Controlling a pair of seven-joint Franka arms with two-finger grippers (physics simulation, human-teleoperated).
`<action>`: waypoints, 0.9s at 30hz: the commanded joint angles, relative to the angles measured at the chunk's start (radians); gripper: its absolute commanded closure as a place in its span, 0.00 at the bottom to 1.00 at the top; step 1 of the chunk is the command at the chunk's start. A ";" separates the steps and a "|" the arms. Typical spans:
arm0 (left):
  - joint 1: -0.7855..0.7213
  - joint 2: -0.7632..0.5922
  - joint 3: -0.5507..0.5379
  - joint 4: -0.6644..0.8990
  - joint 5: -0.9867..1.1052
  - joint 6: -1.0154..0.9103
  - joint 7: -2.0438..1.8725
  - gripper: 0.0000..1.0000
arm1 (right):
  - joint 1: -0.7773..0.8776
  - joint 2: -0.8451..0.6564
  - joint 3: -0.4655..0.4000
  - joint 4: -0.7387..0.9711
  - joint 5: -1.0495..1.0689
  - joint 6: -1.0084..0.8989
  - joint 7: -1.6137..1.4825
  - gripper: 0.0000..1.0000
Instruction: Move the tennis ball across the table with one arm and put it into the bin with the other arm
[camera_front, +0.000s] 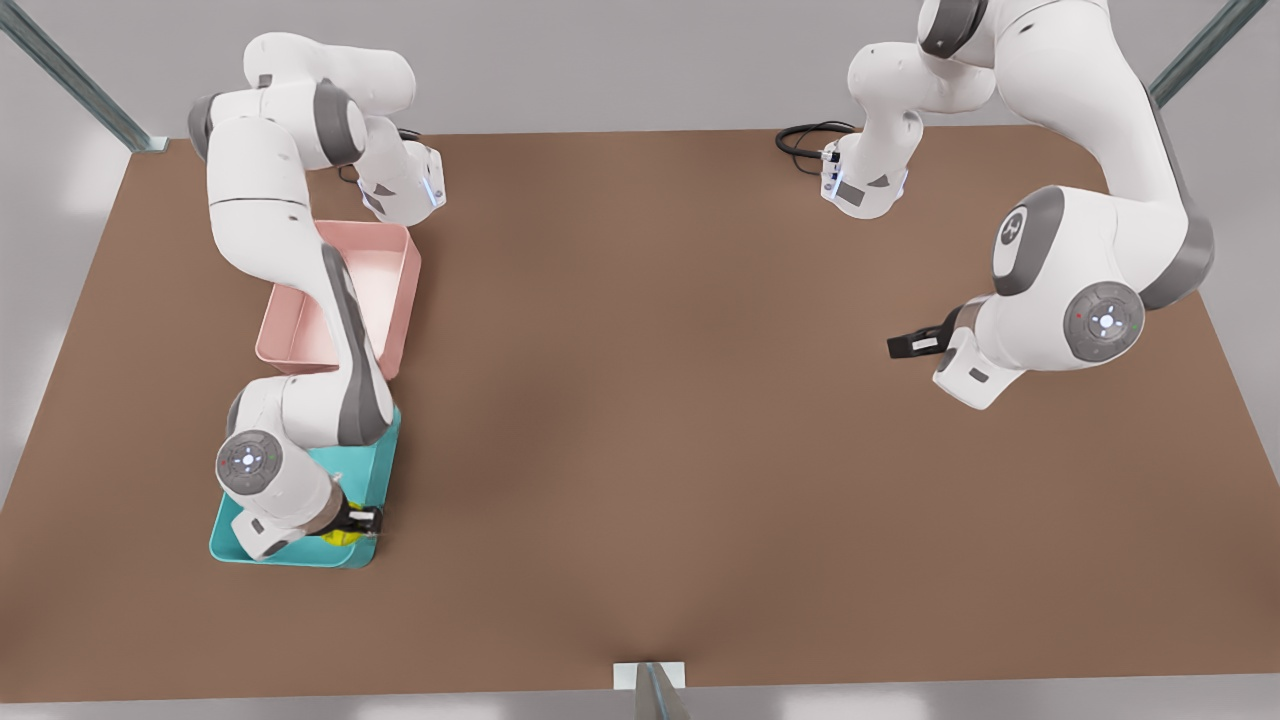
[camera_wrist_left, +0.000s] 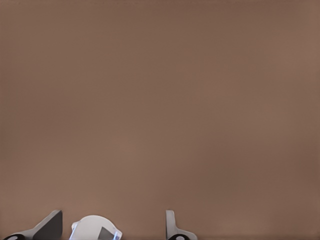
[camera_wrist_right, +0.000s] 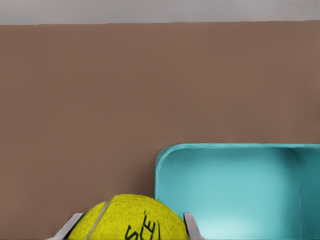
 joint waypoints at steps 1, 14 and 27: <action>0.000 0.001 0.000 0.000 0.000 -0.004 0.002 0.00 | -0.034 0.004 -0.017 0.002 -0.009 -0.028 -0.712 0.26; -0.001 0.007 0.000 0.000 0.000 -0.031 0.002 0.00 | 0.013 -0.097 -0.021 0.147 0.128 -0.751 -0.182 0.00; 0.003 -0.006 -0.006 0.017 -0.009 -0.083 0.005 0.00 | -0.018 -0.618 0.013 -0.137 -0.012 -0.768 -0.073 0.00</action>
